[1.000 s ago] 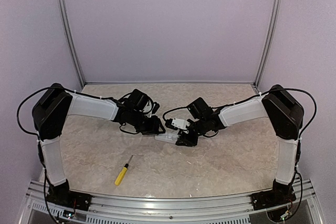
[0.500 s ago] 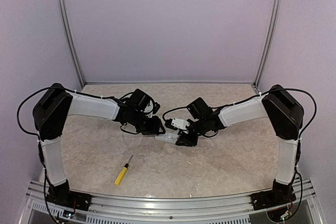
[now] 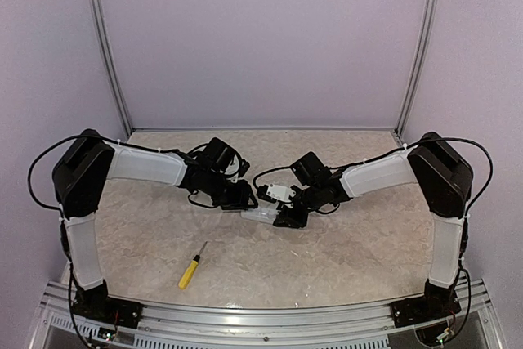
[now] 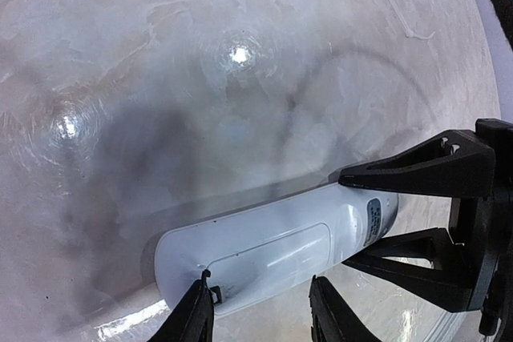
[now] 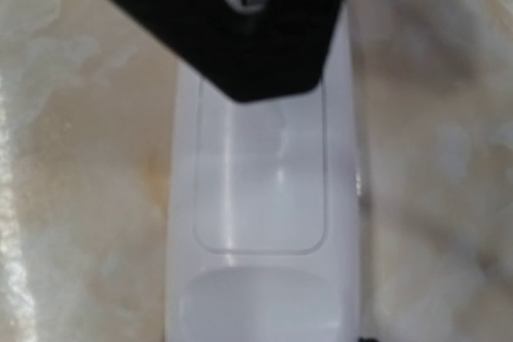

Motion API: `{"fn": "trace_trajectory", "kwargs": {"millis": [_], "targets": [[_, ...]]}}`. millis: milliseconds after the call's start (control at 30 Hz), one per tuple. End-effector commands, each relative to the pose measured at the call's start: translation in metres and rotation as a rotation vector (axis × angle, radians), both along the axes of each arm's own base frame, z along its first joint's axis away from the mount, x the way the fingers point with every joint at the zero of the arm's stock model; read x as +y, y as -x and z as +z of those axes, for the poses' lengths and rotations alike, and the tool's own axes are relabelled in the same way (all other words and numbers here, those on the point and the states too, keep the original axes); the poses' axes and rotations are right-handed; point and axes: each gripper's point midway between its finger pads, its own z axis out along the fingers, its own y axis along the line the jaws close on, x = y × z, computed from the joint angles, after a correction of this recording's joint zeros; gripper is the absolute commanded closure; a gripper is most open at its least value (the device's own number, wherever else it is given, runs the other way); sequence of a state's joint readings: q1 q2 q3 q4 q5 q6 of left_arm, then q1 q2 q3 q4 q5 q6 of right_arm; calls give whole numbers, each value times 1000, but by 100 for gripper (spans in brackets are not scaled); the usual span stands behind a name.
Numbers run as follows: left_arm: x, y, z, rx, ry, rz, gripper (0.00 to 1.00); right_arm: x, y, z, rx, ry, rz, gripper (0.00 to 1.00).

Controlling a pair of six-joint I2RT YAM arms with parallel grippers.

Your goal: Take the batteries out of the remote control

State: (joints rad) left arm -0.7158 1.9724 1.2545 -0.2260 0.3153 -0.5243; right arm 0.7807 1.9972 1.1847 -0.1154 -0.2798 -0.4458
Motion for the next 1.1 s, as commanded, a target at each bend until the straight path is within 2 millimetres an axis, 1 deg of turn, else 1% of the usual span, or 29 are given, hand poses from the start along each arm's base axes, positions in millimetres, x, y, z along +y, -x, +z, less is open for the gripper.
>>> {"fn": "trace_trajectory", "kwargs": {"millis": [0, 167, 300, 500, 667, 767, 800, 833, 1000, 1067], "targets": [[1, 10, -26, 82, -29, -14, 60, 11, 3, 0, -28, -3, 28, 82], [8, 12, -32, 103, -37, -11, 60, 11, 2, -1, -31, -1, 30, 82], [3, 16, -33, 129, -9, -28, 60, 12, 1, 1, -40, -5, 34, 82], [-4, 24, -28, 178, 40, -50, 59, 13, 1, 0, -55, -9, 42, 82], [4, 27, -38, 205, -1, -47, 59, 11, 0, -2, -63, 0, 38, 82], [13, 25, -46, 218, -35, -22, 59, 10, 0, -2, -64, 2, 37, 82], [20, 22, -51, 206, -85, -4, 59, 10, 0, -1, -66, 3, 38, 82], [21, 21, -52, 204, -96, -4, 59, 10, 0, -1, -67, 3, 37, 82], [15, 22, -55, 222, -72, -15, 59, 9, 1, -2, -67, 5, 38, 82], [12, 24, -53, 239, -51, -17, 59, 8, 1, -3, -68, 5, 38, 82]]}}
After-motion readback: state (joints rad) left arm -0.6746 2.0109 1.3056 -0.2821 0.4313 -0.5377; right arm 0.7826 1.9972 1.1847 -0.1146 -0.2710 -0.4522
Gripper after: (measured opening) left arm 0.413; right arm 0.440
